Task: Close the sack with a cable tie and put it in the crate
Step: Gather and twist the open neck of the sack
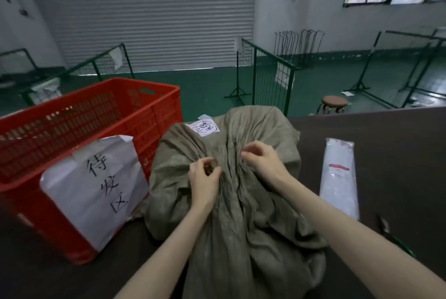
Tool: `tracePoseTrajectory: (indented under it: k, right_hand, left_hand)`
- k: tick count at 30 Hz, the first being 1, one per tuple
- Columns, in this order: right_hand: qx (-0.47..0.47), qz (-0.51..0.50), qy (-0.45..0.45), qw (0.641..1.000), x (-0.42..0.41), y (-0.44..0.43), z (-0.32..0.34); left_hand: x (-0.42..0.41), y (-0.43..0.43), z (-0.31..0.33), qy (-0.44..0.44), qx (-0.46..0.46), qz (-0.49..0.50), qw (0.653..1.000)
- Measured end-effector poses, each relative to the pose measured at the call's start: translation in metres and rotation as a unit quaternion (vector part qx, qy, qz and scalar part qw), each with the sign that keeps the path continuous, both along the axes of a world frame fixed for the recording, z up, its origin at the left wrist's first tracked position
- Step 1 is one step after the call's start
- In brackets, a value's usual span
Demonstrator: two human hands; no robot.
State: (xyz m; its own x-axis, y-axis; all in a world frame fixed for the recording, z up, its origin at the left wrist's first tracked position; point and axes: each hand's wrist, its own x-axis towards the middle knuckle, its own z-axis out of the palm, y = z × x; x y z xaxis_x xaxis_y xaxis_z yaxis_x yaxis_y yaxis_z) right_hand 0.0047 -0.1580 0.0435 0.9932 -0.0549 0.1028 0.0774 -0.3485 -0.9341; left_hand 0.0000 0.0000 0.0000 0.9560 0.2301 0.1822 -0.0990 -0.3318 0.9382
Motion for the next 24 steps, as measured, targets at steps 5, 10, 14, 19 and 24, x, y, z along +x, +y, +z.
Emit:
tracePoseTrajectory:
  k: [5,10,14,19,24]
  right_hand:
    - [-0.169,-0.053,-0.015,0.984,-0.027,0.007,-0.04]
    - [-0.202,-0.14,-0.013,0.969,-0.051,0.006,-0.062]
    - [-0.217,-0.152,-0.021,0.964,-0.063,0.006,-0.071]
    - [-0.212,-0.142,-0.046,0.966,-0.069,0.001,-0.077]
    - [-0.191,-0.118,-0.062,0.972,-0.075,-0.013,-0.082]
  left_hand:
    - [-0.044,-0.017,-0.027,0.056,-0.036,0.001,0.998]
    - [-0.066,-0.002,-0.035,0.135,-0.147,0.001,0.98]
    - [-0.072,0.016,-0.038,0.182,-0.19,0.026,0.964]
    - [-0.084,0.034,-0.022,0.2,-0.288,-0.036,0.936]
    - [-0.087,0.056,-0.028,0.238,-0.266,-0.047,0.933]
